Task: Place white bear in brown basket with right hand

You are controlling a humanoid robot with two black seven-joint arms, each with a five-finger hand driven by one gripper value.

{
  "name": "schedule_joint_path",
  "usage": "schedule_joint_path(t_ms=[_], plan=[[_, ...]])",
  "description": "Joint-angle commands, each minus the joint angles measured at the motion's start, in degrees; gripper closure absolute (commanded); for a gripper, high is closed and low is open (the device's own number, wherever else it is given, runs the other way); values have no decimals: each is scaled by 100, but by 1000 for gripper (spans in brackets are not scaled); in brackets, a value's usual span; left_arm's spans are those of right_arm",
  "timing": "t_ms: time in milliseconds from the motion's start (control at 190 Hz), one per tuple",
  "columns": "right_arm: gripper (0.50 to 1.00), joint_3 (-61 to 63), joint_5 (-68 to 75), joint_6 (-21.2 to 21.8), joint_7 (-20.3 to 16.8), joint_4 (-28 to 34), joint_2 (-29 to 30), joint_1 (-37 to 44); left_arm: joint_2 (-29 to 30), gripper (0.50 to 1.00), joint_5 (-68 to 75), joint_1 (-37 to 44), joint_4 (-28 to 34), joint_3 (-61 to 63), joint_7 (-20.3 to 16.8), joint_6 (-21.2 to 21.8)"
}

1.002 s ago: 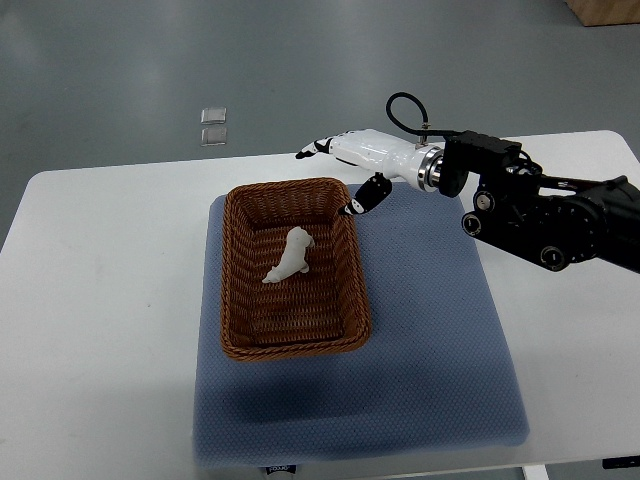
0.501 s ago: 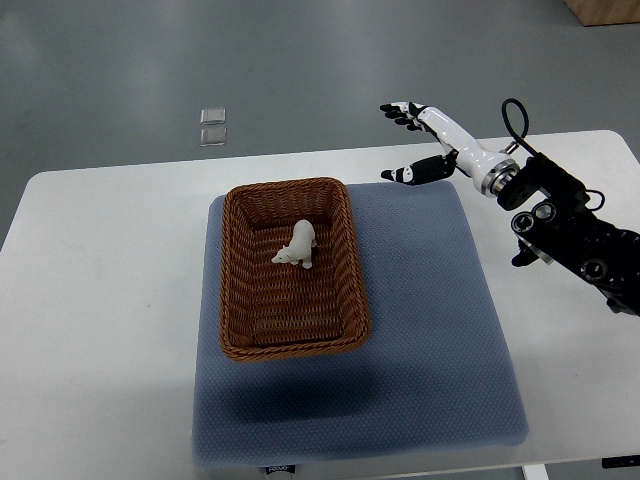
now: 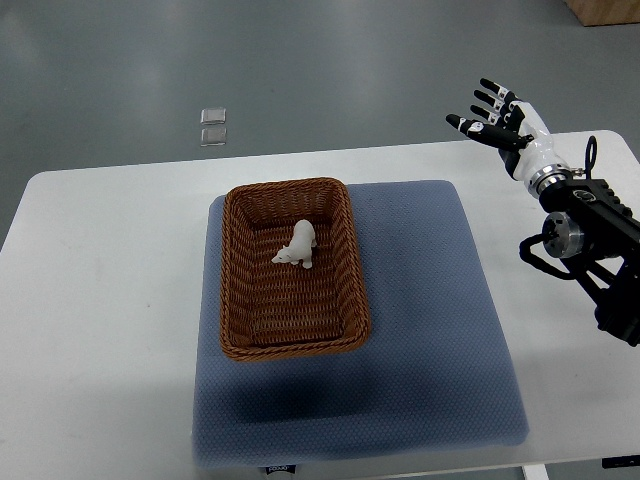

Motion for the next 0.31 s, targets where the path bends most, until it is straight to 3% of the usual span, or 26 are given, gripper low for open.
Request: schedule_joint_path(t_ms=[0,306], plan=[[576,6,251,31,-1,-1,17,-46,0,500,2,3,0,2,-6,2],[576,6,269,22,17,8,202,-231,0,500,-7,3,0,2,3,2]])
